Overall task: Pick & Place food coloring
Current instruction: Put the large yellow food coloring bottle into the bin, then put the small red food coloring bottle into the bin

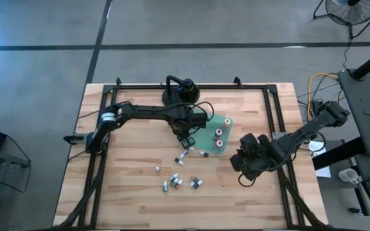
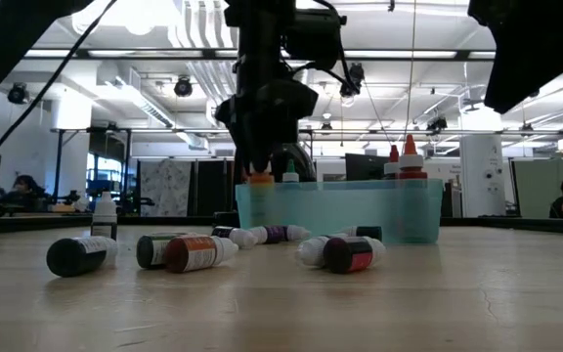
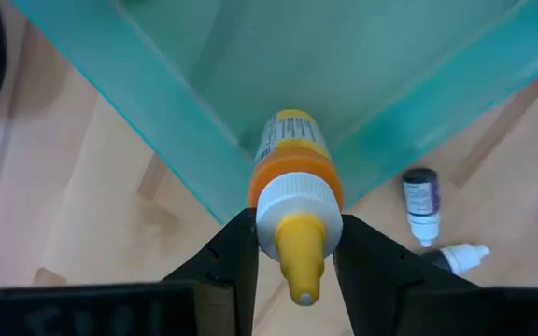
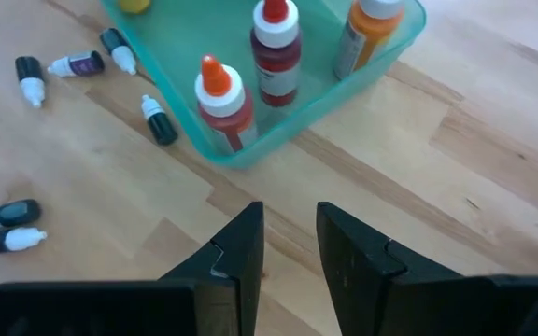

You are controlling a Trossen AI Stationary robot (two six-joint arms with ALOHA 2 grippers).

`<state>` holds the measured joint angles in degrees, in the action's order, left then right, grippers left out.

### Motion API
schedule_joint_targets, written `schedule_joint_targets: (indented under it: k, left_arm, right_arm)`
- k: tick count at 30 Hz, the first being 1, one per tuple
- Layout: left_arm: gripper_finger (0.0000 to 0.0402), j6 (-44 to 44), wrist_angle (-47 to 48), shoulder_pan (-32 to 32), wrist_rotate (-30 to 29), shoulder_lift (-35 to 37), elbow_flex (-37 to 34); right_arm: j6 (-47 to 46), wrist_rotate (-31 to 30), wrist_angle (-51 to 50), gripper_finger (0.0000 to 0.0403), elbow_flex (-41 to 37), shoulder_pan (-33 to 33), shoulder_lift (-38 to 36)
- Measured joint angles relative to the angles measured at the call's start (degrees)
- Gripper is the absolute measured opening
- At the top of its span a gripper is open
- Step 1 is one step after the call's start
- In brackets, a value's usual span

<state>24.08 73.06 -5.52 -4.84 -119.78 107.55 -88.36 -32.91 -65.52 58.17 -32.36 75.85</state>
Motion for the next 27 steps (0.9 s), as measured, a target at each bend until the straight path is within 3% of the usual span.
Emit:
schedule_joint_targets:
  k: [16, 27]
  left_arm:
    - [0.0125, -1.63, -0.09, 0.2, 0.02, -0.03, 0.26]
    - [0.0166, -2.35, 5.16, 1.34, -4.29, 0.01, 6.09]
  right_arm:
    - [0.28, 0.37, 0.35, 0.0093, -0.31, 0.0, 0.0]
    - [0.48, 0.35, 0.46, 0.0093, -0.31, 0.0, 0.0]
